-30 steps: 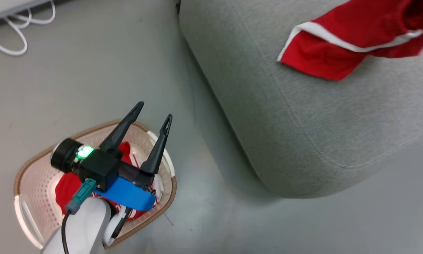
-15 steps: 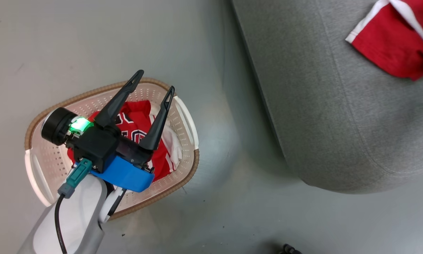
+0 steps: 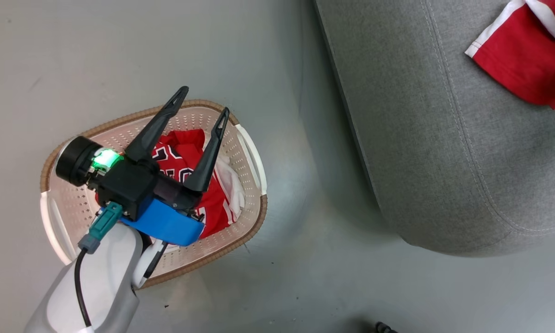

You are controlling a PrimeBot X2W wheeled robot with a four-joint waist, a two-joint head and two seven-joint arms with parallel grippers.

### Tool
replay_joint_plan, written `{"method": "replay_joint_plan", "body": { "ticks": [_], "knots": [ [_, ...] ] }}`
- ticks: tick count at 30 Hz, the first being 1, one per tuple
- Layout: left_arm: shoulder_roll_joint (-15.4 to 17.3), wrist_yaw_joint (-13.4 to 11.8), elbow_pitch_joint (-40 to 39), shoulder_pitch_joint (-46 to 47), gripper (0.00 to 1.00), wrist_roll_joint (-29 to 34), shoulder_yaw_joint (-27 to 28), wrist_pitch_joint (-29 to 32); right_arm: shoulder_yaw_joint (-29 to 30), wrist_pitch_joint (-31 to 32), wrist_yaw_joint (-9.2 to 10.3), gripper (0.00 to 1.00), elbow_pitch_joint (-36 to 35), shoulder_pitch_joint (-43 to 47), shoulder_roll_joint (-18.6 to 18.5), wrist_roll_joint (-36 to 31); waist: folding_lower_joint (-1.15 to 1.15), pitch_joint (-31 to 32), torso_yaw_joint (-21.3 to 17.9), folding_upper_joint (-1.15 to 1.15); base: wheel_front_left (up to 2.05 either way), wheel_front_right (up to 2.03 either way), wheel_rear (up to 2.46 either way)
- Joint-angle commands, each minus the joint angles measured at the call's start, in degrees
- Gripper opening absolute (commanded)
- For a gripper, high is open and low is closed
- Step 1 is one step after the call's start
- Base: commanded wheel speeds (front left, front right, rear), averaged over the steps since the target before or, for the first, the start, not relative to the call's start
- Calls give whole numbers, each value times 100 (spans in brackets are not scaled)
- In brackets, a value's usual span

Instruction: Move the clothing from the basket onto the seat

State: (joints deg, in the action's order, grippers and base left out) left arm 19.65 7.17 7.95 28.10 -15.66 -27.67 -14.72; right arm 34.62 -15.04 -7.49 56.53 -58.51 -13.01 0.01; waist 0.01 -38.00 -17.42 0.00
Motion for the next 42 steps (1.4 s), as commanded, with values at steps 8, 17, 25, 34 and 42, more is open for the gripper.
{"method": "replay_joint_plan", "body": {
  "ticks": [8, 17, 25, 34, 42],
  "knots": [
    [-201, -22, 322, -78, 100, -94, 48, -51, -558, -20, -1, 100, 6, 344, -66, -233, -1, 436, 162, 0, 0, 0, 0],
    [-605, 5, 455, -563, 100, -234, 407, -54, -1222, -20, -1, 100, -382, 1041, 41, -55, -1, 1369, 360, 0, 0, 0, 0],
    [-941, 36, 807, -1159, 100, -334, 698, -55, -1721, -19, -1, 100, -1035, 2008, 146, 275, -1, 2244, 710, 0, 0, 0, 0],
    [-1216, 34, 935, -1760, 100, -318, 1217, -56, -2119, -11, -1, 100, -1909, 3131, 348, 270, -1, 2968, 1105, 0, 0, 0, 0],
    [-1217, 35, 940, -2237, 100, -293, 1598, -55, -2632, 146, -1, 100, -2770, 3812, 730, 402, -1, 3336, 1232, 0, 0, 0, 0]
  ]
}}
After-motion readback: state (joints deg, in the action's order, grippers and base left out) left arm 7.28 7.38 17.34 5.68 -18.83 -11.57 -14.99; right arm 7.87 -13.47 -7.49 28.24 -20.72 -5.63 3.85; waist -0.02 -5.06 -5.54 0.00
